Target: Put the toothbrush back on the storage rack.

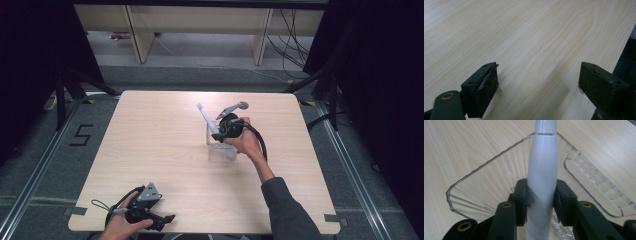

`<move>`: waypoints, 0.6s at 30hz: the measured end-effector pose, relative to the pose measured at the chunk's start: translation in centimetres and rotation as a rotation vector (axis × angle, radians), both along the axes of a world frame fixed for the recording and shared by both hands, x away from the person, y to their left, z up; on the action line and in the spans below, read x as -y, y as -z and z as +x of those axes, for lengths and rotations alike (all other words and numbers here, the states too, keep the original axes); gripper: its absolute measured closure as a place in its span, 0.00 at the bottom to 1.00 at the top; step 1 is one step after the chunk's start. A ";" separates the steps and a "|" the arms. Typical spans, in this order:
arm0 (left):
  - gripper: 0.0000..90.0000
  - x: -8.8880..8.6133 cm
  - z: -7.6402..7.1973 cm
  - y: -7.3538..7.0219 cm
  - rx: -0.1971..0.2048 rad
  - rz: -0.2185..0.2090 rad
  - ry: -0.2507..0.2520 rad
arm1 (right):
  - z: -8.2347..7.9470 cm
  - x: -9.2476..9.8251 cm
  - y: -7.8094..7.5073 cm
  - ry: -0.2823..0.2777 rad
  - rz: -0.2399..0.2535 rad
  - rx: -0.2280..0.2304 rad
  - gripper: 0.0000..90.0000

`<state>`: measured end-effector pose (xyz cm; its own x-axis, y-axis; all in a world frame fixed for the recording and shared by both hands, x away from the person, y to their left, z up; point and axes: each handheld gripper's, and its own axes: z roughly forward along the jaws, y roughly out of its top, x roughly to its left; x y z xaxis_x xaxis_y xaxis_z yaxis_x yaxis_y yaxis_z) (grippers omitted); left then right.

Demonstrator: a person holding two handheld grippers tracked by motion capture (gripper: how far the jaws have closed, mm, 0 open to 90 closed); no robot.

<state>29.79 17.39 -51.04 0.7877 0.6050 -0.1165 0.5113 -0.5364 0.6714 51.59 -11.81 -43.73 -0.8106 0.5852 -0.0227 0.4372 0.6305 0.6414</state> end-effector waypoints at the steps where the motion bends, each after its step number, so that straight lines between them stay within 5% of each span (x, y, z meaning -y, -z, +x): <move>1: 0.17 0.0 0.0 -0.1 0.004 0.005 0.010 | -0.1 0.1 -0.1 0.005 0.004 -0.005 0.73; 2: 0.17 0.0 0.0 -0.1 0.010 0.011 0.011 | 0.0 0.1 0.0 0.011 0.007 0.010 0.72; 3: 0.17 0.0 0.0 -0.1 0.007 0.006 0.012 | -0.2 0.2 -0.2 0.030 0.012 -0.025 0.71; 4: 0.17 0.0 0.0 -0.1 0.007 0.006 0.012 | -0.1 0.2 -0.2 0.015 0.028 0.009 0.70; 5: 0.17 0.1 0.0 0.0 -0.001 0.003 0.011 | -0.5 0.3 -0.5 0.078 0.031 -0.015 0.69; 7: 0.17 0.0 0.0 0.0 -0.003 0.003 0.009 | -0.3 0.7 -0.8 0.024 0.041 0.024 0.67; 15: 0.17 0.1 0.0 0.0 -0.008 -0.004 0.000 | -1.0 1.8 -2.2 0.012 0.097 0.059 0.62; 16: 0.17 0.0 0.0 0.0 -0.006 -0.003 -0.004 | -1.4 1.9 -2.5 0.049 0.098 0.037 0.61; 18: 0.17 0.0 0.0 0.0 -0.005 -0.004 -0.011 | -1.4 2.1 -2.8 0.018 0.135 0.066 0.59</move>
